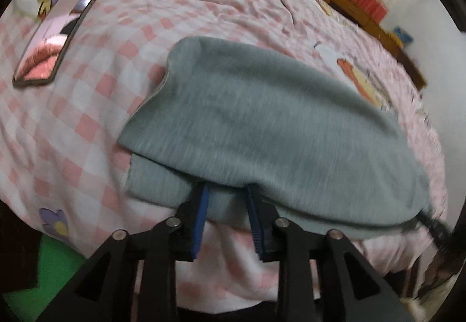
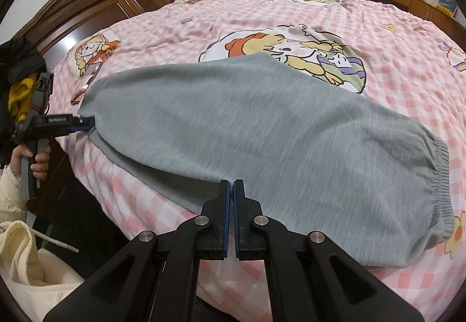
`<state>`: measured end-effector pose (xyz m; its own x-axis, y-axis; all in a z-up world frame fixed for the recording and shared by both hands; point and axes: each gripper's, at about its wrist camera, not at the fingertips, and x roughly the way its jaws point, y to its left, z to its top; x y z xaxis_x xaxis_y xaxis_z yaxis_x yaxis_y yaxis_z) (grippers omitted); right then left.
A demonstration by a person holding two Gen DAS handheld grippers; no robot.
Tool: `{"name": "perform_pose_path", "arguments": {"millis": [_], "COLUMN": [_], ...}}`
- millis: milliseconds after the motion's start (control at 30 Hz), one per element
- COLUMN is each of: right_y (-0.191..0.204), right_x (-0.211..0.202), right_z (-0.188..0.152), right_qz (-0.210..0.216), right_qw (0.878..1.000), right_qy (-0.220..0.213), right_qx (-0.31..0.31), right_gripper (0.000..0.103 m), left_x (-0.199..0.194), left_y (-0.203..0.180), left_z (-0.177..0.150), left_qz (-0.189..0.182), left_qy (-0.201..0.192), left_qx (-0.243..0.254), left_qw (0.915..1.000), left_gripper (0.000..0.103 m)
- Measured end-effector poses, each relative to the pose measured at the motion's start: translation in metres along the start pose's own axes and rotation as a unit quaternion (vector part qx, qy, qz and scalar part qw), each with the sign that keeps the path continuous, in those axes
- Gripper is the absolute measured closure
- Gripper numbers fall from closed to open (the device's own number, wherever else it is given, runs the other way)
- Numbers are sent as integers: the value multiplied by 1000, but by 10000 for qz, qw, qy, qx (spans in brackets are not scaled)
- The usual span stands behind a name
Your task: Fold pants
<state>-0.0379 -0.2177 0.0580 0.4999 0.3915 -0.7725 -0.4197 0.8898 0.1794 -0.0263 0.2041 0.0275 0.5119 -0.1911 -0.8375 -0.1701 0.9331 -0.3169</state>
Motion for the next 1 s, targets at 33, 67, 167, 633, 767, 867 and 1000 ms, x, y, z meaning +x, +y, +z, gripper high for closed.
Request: {"name": "perform_pose_path", "arguments": {"millis": [33,67,167,633,767,867,1000], "right_y": [0,0,-1,-3,-6,-6,-5], "right_x": [1,1,1,19,28,28,20], "right_z": [0,-1,-1,-10,-14,-14,-13], "right_qz": [-7,-9,-14,-70,-51,-51,-88], "right_qw": [10000,10000,10000,9993,9989,9989,9994], "right_qy": [10,19,21,356,473,456,346], "right_qx": [-8,-12,-3,-46,-14,23,-18], "right_gripper": [100,100,100,100,100,100,100], "left_x": [0,0,1,-8,-5,2,4], "left_y": [2,4,8,18,21,24,20], "left_z": [1,2,5,8,7,11,18], "left_qz": [-86,-167,-288,-888,-776,-781,-502], "left_qy": [-36,-80,-154,-360,-365,-322,-425], "left_qx": [-101,-193,-344,-769,-808,-953,-913], "left_qw": [9999,9996,9989,9924,9930,9919,9936], "left_gripper": [71,69,68,65,66,66,93]}}
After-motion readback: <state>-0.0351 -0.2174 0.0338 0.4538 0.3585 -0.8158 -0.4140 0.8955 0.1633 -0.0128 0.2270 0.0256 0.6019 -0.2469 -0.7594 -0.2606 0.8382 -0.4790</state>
